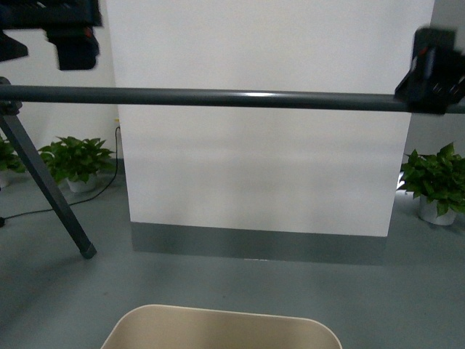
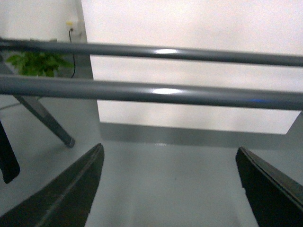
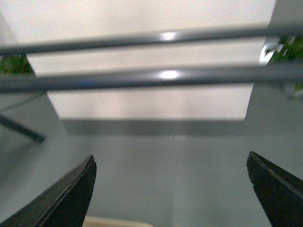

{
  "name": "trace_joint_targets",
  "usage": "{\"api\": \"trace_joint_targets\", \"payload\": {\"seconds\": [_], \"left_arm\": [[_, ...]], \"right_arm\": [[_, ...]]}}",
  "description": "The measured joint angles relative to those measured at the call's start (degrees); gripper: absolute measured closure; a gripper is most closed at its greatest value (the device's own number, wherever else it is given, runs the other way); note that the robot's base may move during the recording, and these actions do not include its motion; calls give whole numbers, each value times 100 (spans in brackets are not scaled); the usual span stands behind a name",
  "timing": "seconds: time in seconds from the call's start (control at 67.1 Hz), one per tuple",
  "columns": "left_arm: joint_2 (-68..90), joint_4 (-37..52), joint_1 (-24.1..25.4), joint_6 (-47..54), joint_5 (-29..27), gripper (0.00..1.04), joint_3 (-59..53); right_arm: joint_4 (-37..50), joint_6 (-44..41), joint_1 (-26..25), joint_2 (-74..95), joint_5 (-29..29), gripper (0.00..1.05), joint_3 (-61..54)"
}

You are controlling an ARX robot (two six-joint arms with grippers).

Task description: Move hamper under clothes hanger

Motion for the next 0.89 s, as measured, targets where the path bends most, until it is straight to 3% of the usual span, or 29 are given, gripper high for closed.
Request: {"api": "trace_joint_targets", "payload": {"seconds": [0.104, 0.298, 0.403, 0.492, 0.611, 0.716, 0.775, 0.895], "left_arm": [[-678, 361, 37, 20, 72, 40, -730], [-1113, 780, 240, 22, 170, 65, -1849], [-1478, 1067, 348, 37, 343, 90, -2682], [-1777, 1202, 415, 35, 413, 103, -3025], [-2061, 1287, 501, 42, 468, 101, -3390], [-2306, 1311, 658, 42, 710, 101, -3720], [-2452, 1311, 809, 55, 870, 101, -3886], [-2723, 1311, 929, 52, 859, 101, -4127]], "right_arm": [[813, -306, -11, -579, 256, 25, -527], [1366, -476, -155, -1093, 149, 49, -1591], [1637, -533, -313, -1394, 26, 74, -2470], [1779, -544, -382, -1694, -55, 88, -2826], [1871, -553, -457, -1985, -131, 103, -3182], [1904, -562, -540, -2234, -201, 103, -3508], [1904, -564, -732, -2382, -520, 103, -3672], [1902, -564, -905, -2653, -557, 103, -3923]]}}
